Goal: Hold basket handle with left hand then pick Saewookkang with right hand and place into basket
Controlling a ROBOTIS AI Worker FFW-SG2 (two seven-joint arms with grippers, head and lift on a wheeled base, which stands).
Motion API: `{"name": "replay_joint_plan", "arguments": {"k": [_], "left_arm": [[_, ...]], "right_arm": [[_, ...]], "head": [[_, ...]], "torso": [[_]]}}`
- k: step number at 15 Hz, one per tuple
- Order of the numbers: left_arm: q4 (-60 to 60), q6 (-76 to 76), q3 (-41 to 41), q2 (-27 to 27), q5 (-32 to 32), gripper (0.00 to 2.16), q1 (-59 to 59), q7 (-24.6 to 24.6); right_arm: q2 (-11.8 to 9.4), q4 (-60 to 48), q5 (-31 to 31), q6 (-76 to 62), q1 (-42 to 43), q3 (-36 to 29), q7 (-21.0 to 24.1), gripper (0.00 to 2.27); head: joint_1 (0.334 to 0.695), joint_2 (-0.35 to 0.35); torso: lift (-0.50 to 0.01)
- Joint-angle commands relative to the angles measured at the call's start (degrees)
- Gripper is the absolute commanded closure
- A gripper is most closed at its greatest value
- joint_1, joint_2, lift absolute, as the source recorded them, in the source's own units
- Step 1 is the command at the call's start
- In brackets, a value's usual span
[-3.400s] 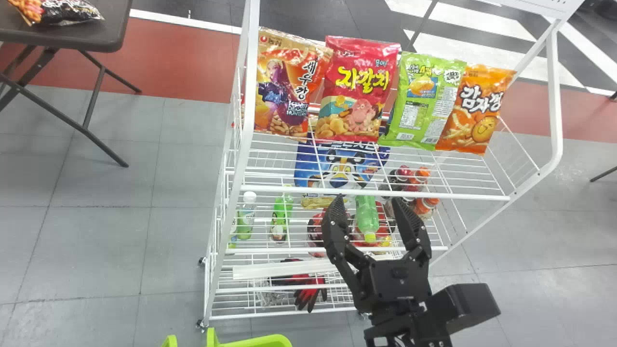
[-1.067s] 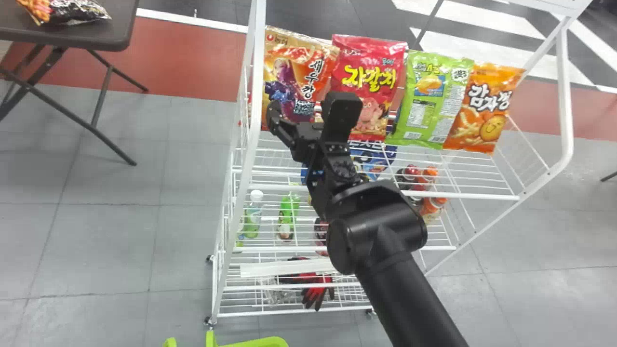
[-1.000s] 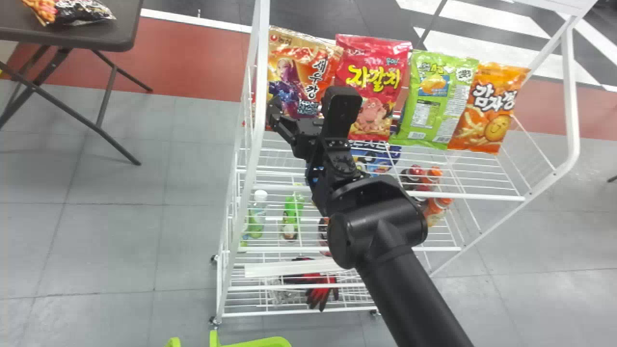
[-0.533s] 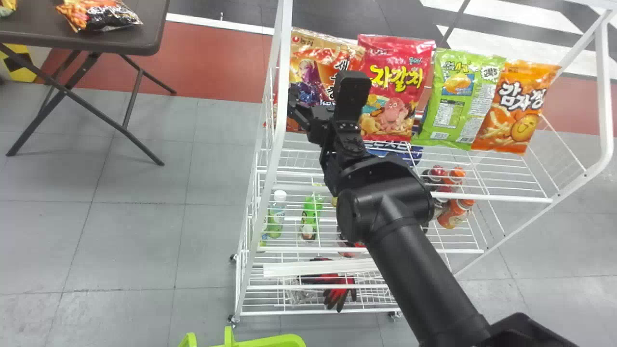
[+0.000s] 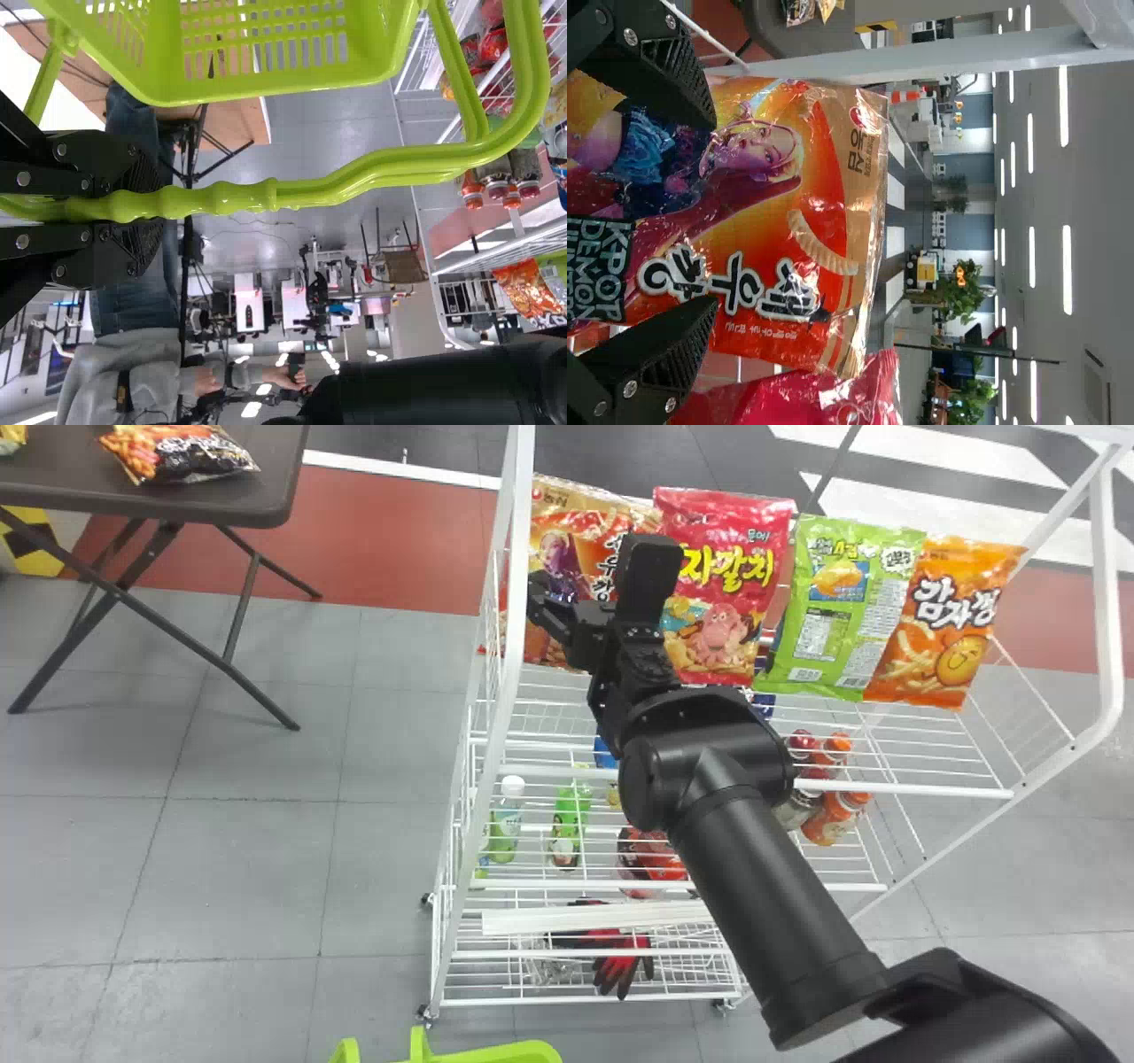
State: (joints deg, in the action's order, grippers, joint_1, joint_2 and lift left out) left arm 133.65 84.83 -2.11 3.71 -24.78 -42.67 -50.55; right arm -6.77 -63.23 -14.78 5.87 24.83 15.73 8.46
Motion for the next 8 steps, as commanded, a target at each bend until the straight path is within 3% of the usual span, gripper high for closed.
{"name": "replay_joint_plan", "arguments": {"k": [1, 5, 7, 8], "left_arm": [[-0.7, -0.8, 0.0, -0.1, -0.2, 1.82, 0.2, -0.2], [-2.7, -2.3, 0.0, -0.1, -0.5, 1.82, 0.6, -0.6], [-3.5, -2.6, 0.0, -0.1, -0.5, 1.82, 0.7, -0.6], [-3.7, -2.6, 0.0, 0.0, -0.5, 1.82, 0.7, -0.6]], "right_arm": [[0.8, 3.0, -0.1, 1.1, 1.8, 0.0, -0.6, 0.15], [1.1, 7.0, 0.2, 1.8, 4.0, -0.1, -1.9, 0.21], [1.1, 7.8, -0.3, 3.6, 4.9, -0.8, -3.5, 0.45], [1.1, 7.9, -0.3, 5.7, 5.4, -1.2, -3.6, 0.71]], "head": [[0.695, -0.246], [0.695, -0.236], [0.695, -0.237], [0.695, -0.236]], "torso": [[-0.019], [-0.019], [-0.019], [-0.019]]}}
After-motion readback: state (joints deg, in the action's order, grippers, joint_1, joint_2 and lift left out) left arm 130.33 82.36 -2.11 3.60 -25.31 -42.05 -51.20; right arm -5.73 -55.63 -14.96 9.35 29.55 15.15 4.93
